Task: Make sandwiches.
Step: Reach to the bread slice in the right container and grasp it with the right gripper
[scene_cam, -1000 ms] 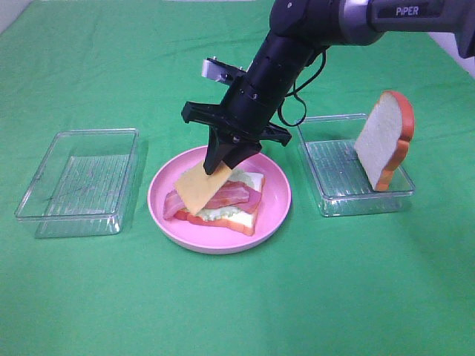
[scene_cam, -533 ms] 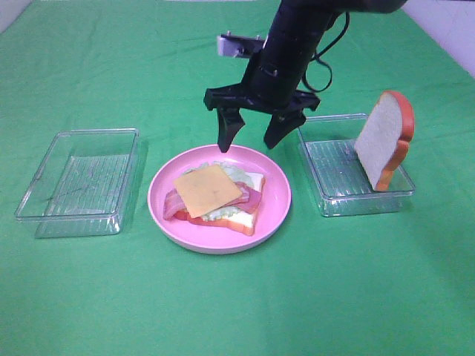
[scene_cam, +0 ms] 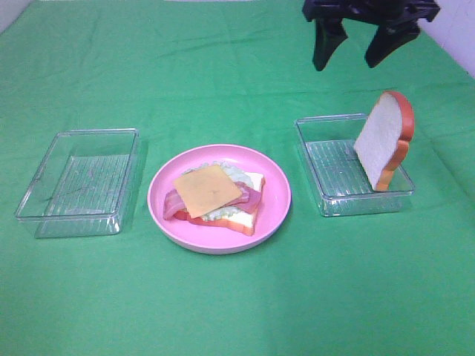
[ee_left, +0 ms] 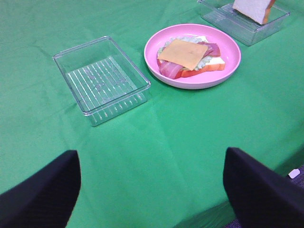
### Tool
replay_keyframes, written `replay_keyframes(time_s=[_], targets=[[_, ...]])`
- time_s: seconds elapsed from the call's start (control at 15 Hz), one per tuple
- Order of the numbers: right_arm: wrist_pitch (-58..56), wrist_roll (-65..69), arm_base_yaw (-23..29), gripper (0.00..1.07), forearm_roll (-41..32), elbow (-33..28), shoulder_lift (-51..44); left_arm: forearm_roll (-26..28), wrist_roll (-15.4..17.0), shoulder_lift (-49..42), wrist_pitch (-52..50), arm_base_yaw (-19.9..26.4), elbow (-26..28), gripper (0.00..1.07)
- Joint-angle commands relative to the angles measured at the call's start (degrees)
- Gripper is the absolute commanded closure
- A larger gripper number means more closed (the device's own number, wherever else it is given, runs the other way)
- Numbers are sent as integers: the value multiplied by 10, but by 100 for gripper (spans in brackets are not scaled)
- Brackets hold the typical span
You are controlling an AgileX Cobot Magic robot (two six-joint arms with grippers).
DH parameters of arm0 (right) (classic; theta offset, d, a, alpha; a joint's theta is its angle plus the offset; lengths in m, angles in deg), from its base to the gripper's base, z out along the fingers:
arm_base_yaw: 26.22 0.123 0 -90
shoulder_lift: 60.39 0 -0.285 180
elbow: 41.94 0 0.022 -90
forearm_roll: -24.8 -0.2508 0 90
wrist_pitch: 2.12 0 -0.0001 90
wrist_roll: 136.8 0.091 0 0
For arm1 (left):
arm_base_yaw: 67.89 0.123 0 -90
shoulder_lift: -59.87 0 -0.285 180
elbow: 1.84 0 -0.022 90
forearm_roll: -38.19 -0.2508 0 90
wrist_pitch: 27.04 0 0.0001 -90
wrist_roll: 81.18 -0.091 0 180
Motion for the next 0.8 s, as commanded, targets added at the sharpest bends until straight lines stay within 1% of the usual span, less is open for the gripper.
replay_keyframes(time_s=[0.07,0.2,0.33,0.8], targets=[[-25,6,-29,33,9,2,-3,5,1,-12,-6,-1,-2,28],[-35,17,-61,33,38,2,4,5,1,-12,-6,-1,-2,28],[-35,17,-73,33,37,2,15,5,1,-12,-6,-1,-2,28],[-39,17,-74,33,63,2,103,5,1,-12,-6,-1,-2,28]])
